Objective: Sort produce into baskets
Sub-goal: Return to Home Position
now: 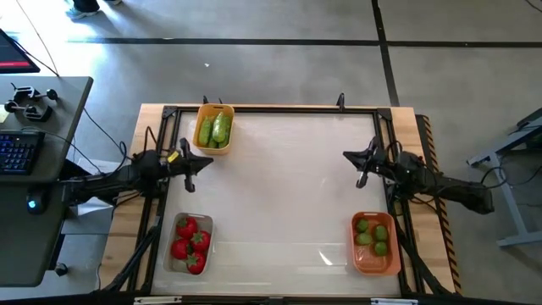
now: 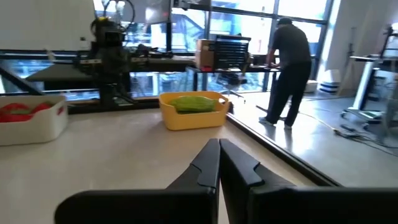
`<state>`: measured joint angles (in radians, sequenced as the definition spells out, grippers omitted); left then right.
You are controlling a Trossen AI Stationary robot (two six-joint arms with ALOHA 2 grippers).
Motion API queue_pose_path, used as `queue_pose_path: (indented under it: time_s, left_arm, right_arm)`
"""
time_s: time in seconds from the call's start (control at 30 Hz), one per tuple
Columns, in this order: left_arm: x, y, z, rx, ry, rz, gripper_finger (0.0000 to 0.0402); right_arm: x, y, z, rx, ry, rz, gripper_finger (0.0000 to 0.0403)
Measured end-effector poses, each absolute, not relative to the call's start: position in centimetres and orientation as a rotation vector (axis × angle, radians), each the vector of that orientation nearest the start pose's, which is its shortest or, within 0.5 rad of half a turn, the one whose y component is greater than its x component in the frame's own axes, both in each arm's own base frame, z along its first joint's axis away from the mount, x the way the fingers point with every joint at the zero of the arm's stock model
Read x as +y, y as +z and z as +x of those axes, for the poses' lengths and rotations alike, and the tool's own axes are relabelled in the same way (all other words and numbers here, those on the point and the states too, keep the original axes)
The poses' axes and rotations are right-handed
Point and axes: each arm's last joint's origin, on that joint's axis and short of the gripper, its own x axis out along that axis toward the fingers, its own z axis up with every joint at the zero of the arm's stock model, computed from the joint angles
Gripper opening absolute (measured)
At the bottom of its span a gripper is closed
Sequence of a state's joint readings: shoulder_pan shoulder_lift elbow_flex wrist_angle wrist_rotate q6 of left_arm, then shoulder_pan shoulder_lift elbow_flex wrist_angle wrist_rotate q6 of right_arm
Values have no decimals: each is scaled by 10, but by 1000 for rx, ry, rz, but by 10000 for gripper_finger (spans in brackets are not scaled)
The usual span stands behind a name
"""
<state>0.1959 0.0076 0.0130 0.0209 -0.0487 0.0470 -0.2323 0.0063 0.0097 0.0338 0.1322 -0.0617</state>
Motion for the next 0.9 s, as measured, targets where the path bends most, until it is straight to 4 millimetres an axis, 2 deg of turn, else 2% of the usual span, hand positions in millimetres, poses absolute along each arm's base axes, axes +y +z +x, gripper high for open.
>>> queue_pose_path:
  time_s: [0.33, 0.53, 0.9]
  left_arm:
    - [22, 162, 100, 67, 254, -20, 0]
    - [22, 160, 102, 65, 261, -184, 0]
    - [22, 160, 102, 66, 260, -169, 0]
  right_arm:
    - [-36, 171, 90, -32, -570, -81, 0]
    - [-37, 171, 89, -24, -574, -108, 0]
    - [-37, 171, 89, -30, -571, -86, 0]
